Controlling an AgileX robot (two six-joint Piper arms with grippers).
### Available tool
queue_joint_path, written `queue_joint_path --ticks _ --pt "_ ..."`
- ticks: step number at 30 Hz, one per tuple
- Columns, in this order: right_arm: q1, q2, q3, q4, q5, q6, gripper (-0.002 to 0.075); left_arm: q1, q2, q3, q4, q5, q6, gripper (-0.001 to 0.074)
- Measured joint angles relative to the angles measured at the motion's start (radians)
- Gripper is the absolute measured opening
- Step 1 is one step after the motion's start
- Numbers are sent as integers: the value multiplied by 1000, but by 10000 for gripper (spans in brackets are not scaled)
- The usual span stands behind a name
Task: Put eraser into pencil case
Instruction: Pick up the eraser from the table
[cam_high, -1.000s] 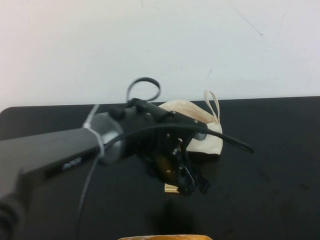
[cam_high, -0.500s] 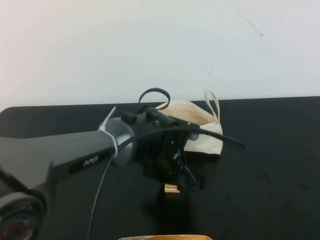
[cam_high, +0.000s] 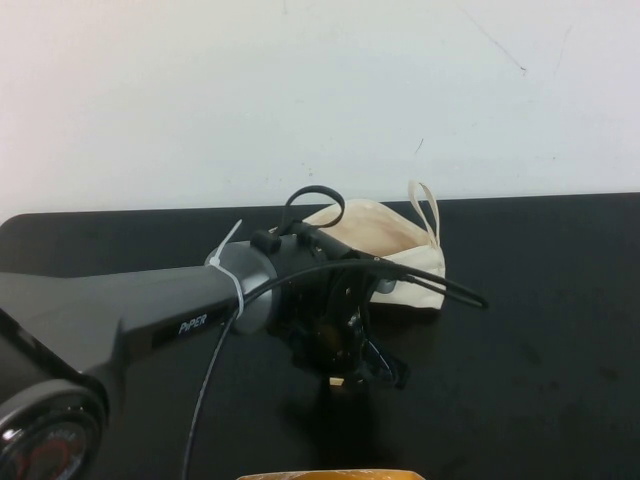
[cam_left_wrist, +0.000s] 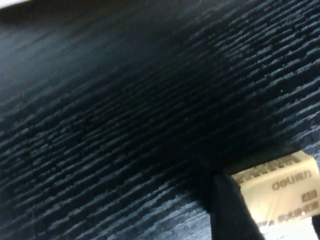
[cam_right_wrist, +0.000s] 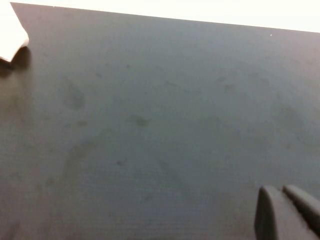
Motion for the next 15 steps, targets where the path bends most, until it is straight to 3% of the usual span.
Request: queue_joint_path --ticks 6,15 --pt "0 0 0 0 0 0 -1 0 -59 0 7 49 42 299" --pt "0 0 0 0 0 0 -1 0 -369 0 61 38 93 299"
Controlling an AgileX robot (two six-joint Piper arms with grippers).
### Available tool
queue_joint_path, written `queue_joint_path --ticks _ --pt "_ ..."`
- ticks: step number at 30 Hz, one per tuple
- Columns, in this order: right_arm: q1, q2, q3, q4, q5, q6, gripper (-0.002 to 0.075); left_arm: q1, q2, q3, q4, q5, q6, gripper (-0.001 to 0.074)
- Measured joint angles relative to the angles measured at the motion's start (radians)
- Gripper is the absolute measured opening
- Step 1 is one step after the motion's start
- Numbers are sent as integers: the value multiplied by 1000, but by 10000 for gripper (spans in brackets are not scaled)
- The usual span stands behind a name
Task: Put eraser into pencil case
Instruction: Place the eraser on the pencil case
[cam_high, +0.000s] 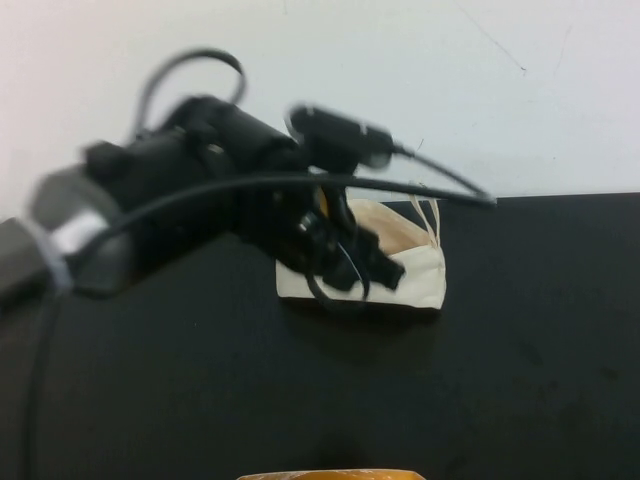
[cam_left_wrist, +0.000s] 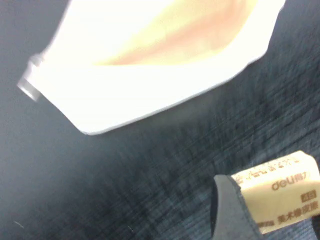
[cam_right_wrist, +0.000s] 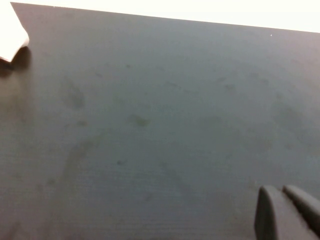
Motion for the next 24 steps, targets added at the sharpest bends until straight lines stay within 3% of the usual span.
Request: queue_joint_path --ticks 13,24 --pt "0 0 -2 0 0 0 -1 12 -66 0 81 -245 -12 299" --pt "0 0 -2 0 0 0 -1 130 62 0 71 -379 -89 299"
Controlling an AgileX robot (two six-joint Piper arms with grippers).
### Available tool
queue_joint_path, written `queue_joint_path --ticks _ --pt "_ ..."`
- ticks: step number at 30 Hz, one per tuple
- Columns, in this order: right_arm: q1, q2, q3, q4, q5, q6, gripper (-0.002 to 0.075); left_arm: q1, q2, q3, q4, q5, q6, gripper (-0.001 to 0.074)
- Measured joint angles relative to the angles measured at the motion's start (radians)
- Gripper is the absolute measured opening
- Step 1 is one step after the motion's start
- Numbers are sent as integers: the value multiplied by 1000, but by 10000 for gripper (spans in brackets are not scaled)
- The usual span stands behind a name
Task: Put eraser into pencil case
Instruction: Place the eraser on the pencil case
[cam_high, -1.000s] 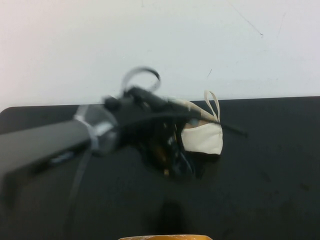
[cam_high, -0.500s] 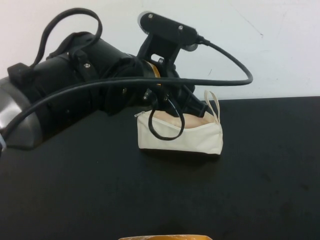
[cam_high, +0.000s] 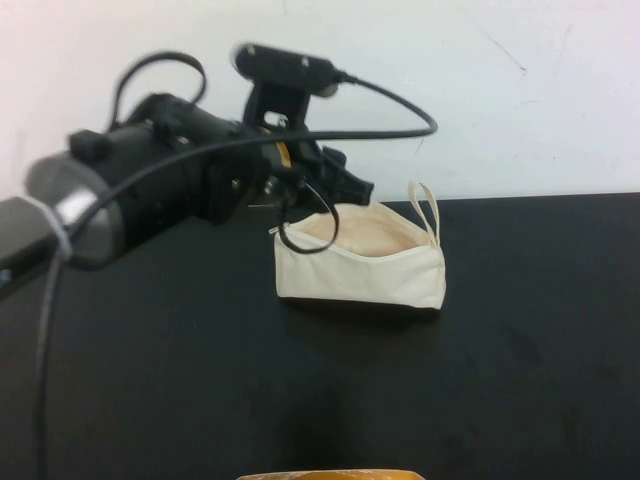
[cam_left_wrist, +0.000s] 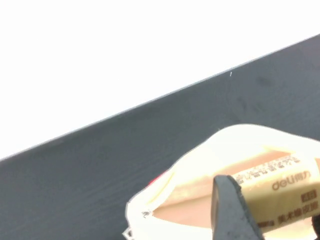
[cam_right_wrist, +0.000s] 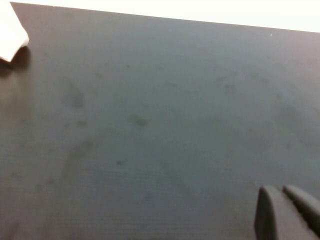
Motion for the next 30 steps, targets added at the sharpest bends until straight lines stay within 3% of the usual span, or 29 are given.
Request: queue_joint_path --ticks 16,21,24,28,30 --pt "0 0 0 0 0 0 -1 0 149 0 -38 -148 -8 299" --pt "0 0 0 0 0 0 -1 0 151 0 -40 -157 -8 421" --pt "0 0 0 0 0 0 -1 0 149 0 -40 -157 -8 454" --pt "0 0 0 0 0 0 -1 0 109 0 -26 -108 5 423" --pt "0 0 0 0 0 0 -1 0 57 2 -1 -59 17 333"
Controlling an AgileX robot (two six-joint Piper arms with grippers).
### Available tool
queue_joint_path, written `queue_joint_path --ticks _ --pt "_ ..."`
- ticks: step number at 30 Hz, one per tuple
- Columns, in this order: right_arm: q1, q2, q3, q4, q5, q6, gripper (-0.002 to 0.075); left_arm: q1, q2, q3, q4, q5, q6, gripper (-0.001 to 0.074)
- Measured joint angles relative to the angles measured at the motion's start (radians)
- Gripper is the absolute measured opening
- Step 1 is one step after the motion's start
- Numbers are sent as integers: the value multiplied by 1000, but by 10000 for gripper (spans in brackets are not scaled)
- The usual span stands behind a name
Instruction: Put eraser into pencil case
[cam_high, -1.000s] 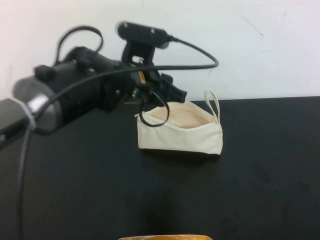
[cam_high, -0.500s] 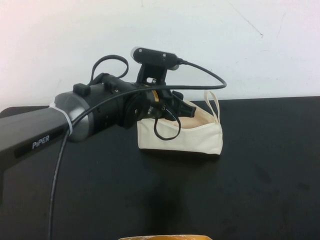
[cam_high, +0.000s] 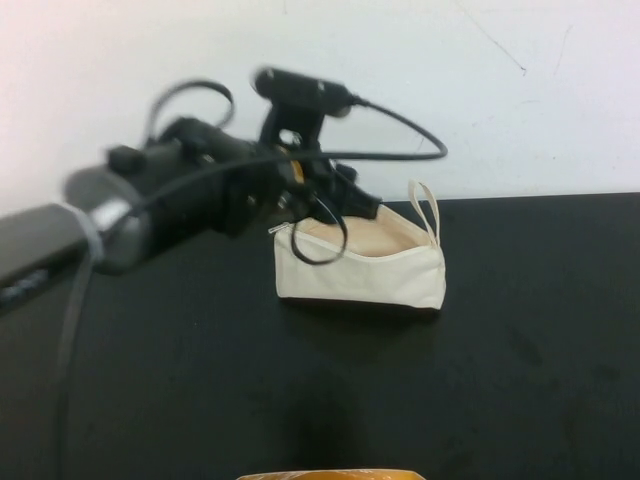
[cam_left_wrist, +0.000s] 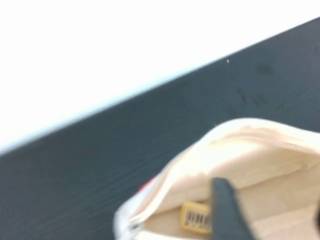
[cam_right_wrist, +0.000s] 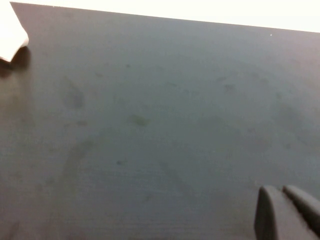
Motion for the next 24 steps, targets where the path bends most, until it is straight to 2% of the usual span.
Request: queue_joint_path --ticks 3,6,9,18,24 --pt "0 0 0 0 0 0 -1 0 -102 0 44 82 8 132" --pt "0 0 0 0 0 0 -1 0 -222 26 80 134 15 38" --pt "0 0 0 0 0 0 -1 0 -371 118 84 143 19 11" --pt "0 0 0 0 0 0 -1 0 -819 508 87 82 21 0" --pt "0 0 0 0 0 0 -1 0 -1035 639 139 163 8 0"
